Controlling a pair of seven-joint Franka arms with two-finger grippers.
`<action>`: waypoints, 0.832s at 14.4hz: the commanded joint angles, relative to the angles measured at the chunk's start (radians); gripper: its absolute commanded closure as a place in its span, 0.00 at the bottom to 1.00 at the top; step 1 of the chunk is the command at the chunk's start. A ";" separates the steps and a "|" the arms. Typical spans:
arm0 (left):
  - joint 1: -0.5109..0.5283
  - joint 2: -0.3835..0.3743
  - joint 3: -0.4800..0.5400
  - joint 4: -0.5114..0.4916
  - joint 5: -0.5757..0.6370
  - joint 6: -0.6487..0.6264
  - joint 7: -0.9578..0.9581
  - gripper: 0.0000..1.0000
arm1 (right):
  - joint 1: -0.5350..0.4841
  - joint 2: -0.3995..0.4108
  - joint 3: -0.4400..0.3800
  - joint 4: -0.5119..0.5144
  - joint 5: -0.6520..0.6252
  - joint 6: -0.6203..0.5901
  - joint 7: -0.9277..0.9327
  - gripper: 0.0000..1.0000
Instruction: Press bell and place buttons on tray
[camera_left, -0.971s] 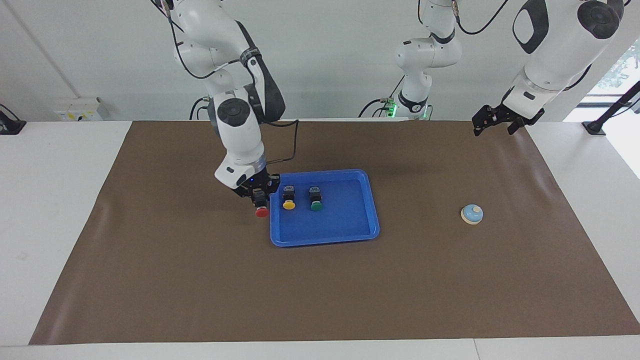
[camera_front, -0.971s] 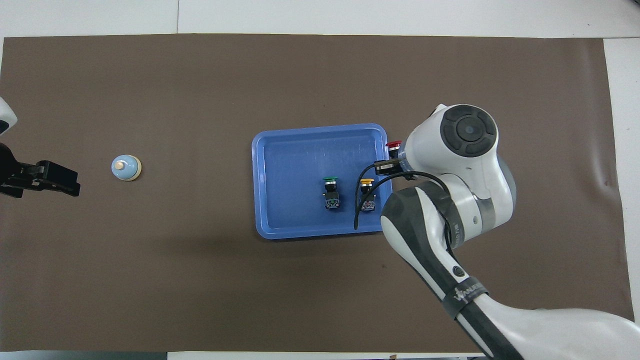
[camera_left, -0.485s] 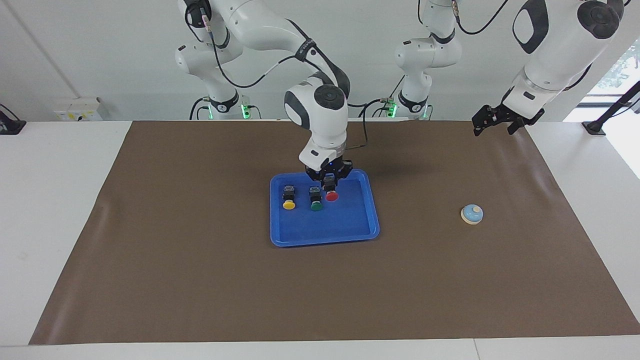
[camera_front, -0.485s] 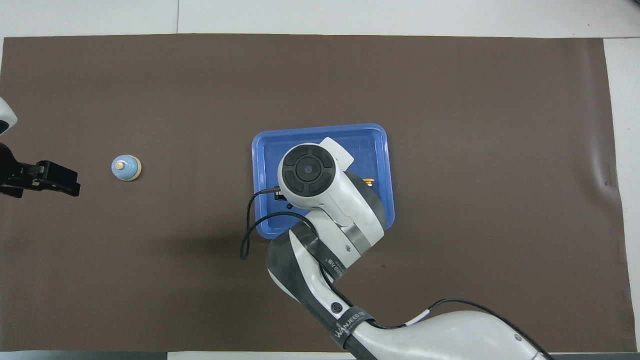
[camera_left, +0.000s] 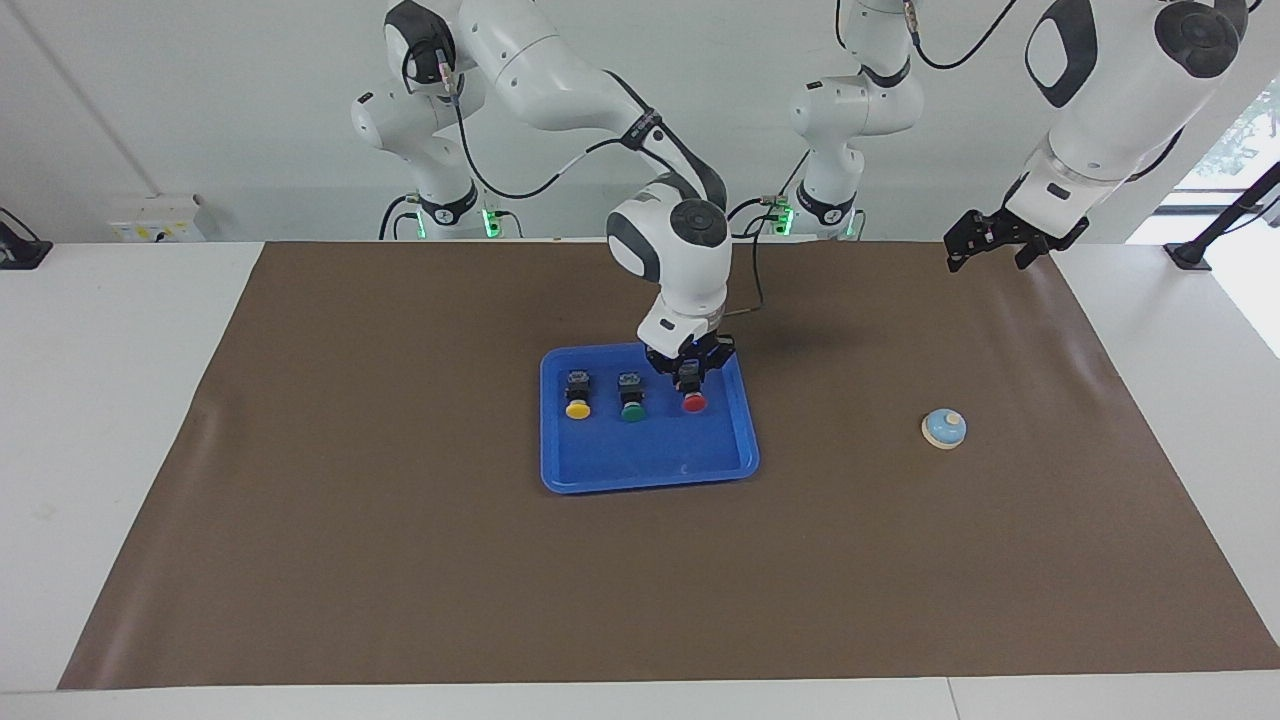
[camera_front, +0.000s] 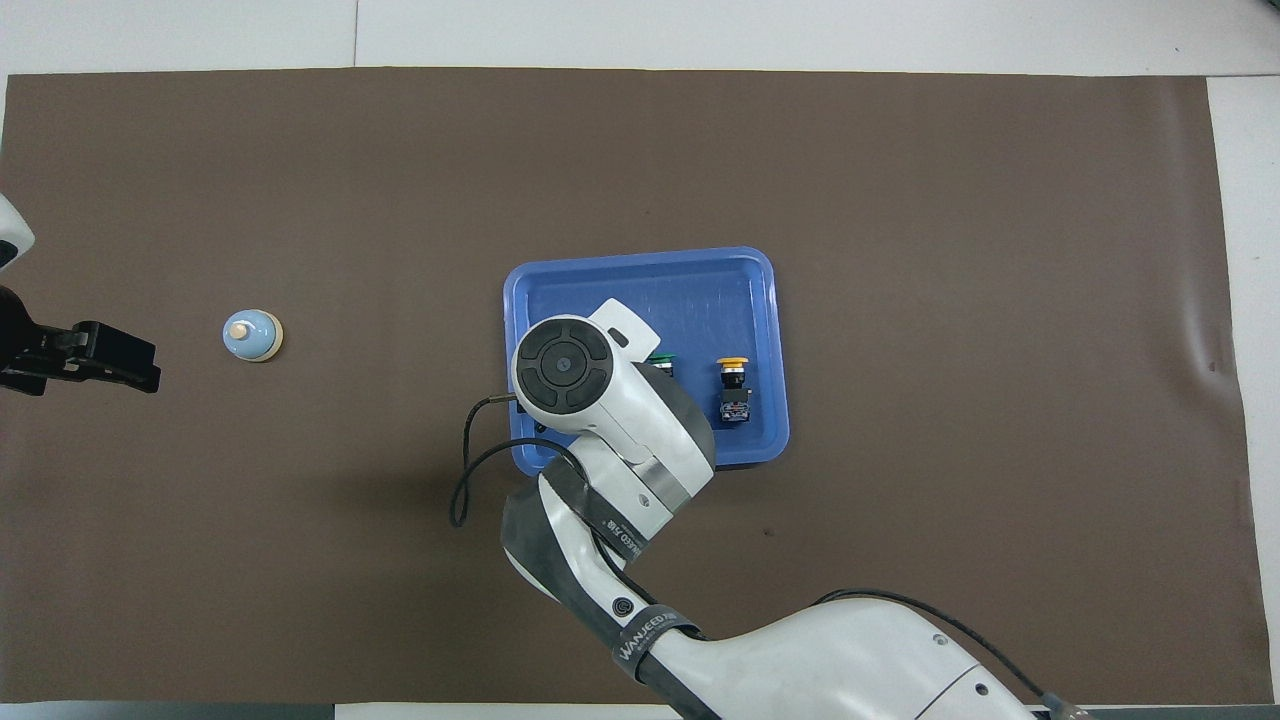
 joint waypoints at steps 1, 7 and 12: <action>0.003 -0.025 0.003 -0.022 -0.008 0.011 -0.001 0.00 | -0.002 -0.015 0.001 -0.048 0.013 0.031 0.020 0.99; 0.003 -0.025 0.003 -0.022 -0.008 0.011 -0.001 0.00 | -0.004 -0.027 0.000 0.078 0.020 -0.134 0.034 0.00; 0.003 -0.025 0.003 -0.022 -0.008 0.011 -0.001 0.00 | -0.144 -0.264 -0.013 0.044 0.013 -0.272 -0.137 0.00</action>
